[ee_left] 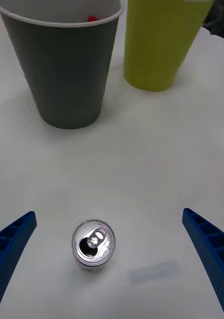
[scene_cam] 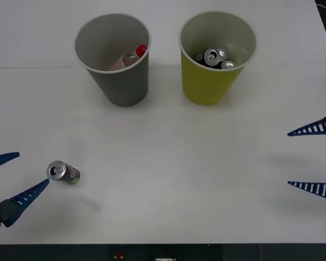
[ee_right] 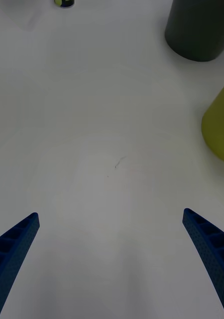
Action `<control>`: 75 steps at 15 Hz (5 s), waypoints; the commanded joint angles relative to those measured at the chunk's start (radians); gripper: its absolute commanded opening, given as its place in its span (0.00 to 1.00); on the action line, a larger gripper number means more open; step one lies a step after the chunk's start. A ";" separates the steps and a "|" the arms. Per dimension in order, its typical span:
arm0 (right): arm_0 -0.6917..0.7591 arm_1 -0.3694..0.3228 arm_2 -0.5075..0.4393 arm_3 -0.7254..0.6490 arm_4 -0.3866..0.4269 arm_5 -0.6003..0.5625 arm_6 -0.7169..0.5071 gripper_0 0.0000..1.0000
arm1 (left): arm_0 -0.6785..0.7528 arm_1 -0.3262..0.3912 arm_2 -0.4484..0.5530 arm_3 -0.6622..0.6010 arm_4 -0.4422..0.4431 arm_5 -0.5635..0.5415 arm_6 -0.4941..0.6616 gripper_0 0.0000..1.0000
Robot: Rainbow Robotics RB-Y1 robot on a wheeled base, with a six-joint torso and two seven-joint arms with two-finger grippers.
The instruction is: Put the can into the green bin and the plastic bottle into the gray bin
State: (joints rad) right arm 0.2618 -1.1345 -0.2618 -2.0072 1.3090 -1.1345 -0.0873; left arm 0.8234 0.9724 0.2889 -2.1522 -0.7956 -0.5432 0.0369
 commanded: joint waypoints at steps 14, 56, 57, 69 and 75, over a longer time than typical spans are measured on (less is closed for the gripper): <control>0.000 0.000 0.000 0.000 0.000 0.000 0.000 1.00 | 0.086 -0.179 -0.070 0.295 0.450 -0.225 -0.502 1.00; 0.000 0.000 0.000 0.000 0.000 0.000 0.000 1.00 | -0.672 -0.294 -0.715 0.983 0.912 -0.317 -1.155 0.81; 0.000 0.000 0.000 0.000 0.000 0.000 0.000 1.00 | -0.672 -0.296 -0.715 0.983 0.912 -0.317 -1.157 0.37; 0.000 0.000 0.000 0.000 0.000 0.000 0.000 1.00 | -0.633 -0.294 -0.668 0.877 0.834 -0.248 -1.123 0.00; 0.000 0.000 0.000 0.000 0.000 0.000 0.000 1.00 | -0.466 -0.268 -0.544 0.456 0.562 0.042 -0.767 0.00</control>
State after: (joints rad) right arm 0.2618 -1.1345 -0.2618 -2.0072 1.3090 -1.1345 -0.0873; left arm 0.3380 0.6964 -0.2654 -1.6466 -0.1999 -0.5361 -0.7818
